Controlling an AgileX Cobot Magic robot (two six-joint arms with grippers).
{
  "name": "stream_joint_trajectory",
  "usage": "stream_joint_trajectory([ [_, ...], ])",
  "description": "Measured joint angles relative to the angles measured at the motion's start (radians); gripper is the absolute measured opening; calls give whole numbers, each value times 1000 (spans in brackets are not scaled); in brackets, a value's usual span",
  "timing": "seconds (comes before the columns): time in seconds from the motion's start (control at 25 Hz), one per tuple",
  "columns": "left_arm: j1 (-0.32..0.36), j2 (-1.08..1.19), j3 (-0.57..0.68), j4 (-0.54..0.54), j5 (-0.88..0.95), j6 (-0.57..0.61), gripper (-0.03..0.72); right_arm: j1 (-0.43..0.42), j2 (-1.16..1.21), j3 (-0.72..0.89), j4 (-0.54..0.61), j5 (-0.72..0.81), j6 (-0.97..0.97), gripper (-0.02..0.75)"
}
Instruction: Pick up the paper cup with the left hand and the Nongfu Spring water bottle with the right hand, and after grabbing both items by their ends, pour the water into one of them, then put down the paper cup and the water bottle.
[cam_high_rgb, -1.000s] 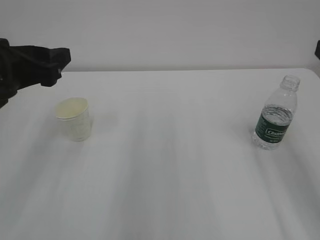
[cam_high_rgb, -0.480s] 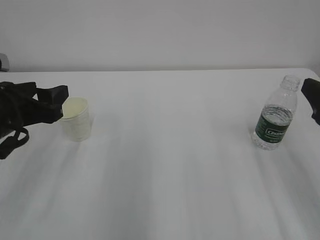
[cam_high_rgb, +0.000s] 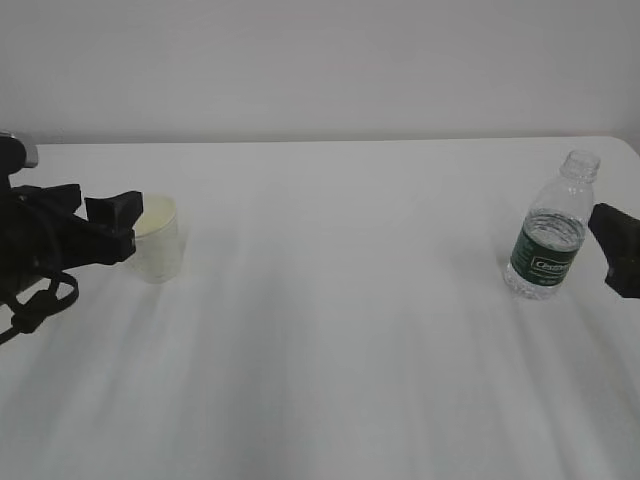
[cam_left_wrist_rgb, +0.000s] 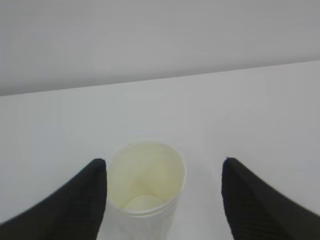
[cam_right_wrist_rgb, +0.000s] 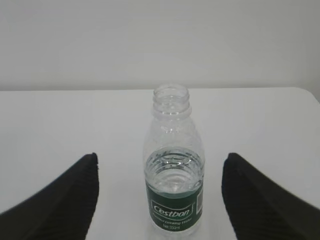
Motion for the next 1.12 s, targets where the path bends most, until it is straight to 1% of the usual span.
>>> stream_joint_trajectory([
  [0.08,0,17,0,0,0,-15,505,0,38,11,-4,-41,0,585],
  [0.32,0,45,0,12,-15,-27,500,0,195,62,-10,-277,0,586],
  [0.4,0,68,12,24,-57,-29,491,0,252,77,-10,-311,2,585],
  [0.56,0,118,91,33,-262,-29,484,0,335,83,-8,-320,9,585],
  [0.64,0,131,134,37,-313,-29,484,0,356,83,-6,-324,10,585],
  [0.8,0,151,186,37,-333,-29,484,0,375,83,-3,-327,13,585],
  [0.96,0,178,193,41,-339,-34,484,0,399,72,0,-332,13,585],
  [1.12,0,230,193,73,-341,-60,483,0,449,45,0,-332,13,586],
])
